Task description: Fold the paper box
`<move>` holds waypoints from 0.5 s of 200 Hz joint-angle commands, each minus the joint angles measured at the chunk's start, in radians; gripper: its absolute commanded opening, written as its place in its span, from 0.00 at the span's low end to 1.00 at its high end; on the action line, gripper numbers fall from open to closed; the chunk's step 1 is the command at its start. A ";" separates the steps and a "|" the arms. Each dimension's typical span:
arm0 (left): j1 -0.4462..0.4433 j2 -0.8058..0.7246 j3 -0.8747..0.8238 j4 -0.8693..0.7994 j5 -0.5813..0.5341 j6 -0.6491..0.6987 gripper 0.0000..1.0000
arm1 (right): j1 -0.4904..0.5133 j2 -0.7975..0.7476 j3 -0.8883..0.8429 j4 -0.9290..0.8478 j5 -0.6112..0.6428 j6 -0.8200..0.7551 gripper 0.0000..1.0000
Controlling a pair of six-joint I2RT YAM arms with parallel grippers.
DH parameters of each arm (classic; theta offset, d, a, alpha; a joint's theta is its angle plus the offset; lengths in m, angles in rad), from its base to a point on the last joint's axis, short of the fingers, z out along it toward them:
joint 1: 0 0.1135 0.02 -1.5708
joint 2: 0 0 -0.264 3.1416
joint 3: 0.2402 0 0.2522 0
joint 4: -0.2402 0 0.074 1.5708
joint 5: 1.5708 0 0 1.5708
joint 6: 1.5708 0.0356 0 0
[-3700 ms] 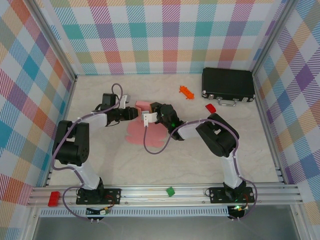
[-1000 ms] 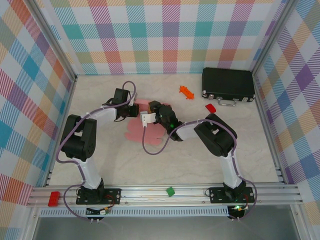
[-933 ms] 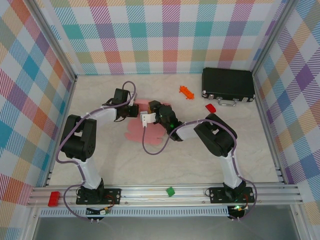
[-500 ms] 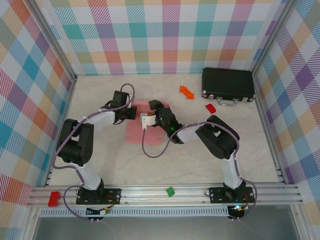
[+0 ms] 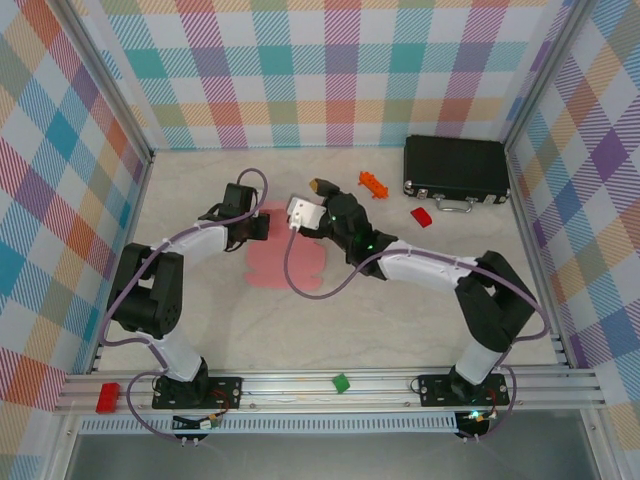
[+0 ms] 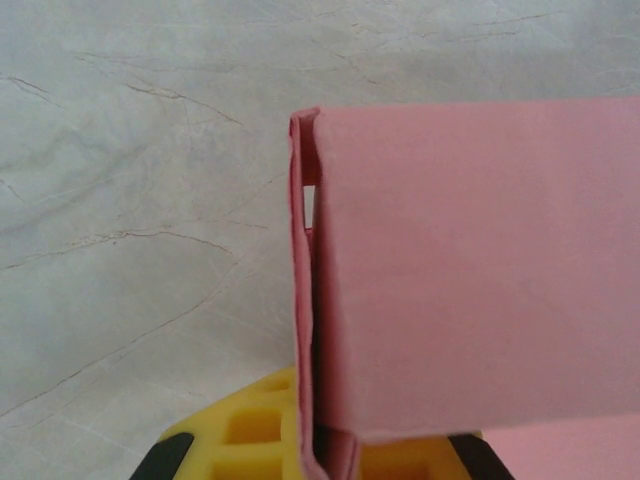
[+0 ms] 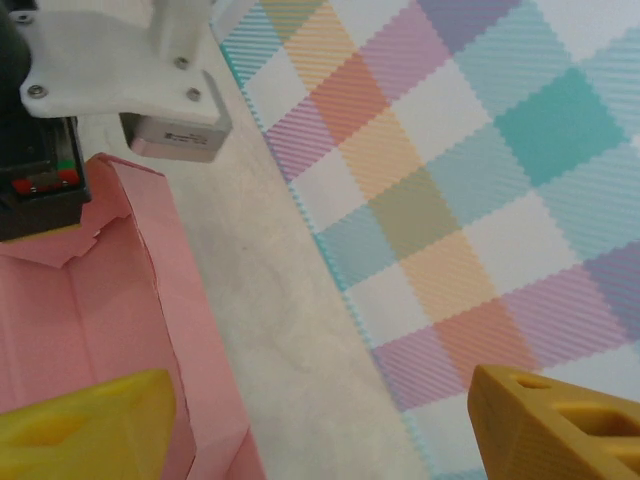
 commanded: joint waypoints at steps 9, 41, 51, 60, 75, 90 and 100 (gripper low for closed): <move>-0.008 -0.035 -0.007 -0.007 -0.007 0.016 0.05 | -0.097 -0.051 0.062 -0.322 -0.017 0.349 0.76; -0.008 -0.038 -0.009 -0.005 -0.004 0.015 0.05 | -0.225 -0.030 0.119 -0.534 -0.066 0.546 0.73; -0.008 -0.039 -0.010 -0.004 -0.003 0.015 0.05 | -0.254 -0.018 0.128 -0.578 -0.087 0.577 0.71; -0.008 -0.040 -0.012 -0.004 -0.002 0.013 0.05 | -0.277 -0.009 0.127 -0.598 -0.116 0.596 0.69; -0.009 -0.041 -0.013 -0.002 -0.001 0.013 0.05 | -0.302 0.013 0.132 -0.625 -0.146 0.619 0.65; -0.010 -0.039 -0.013 -0.001 0.003 0.013 0.05 | -0.317 0.043 0.145 -0.648 -0.161 0.631 0.63; -0.009 -0.039 -0.013 -0.001 0.004 0.013 0.05 | -0.324 0.066 0.161 -0.668 -0.188 0.630 0.61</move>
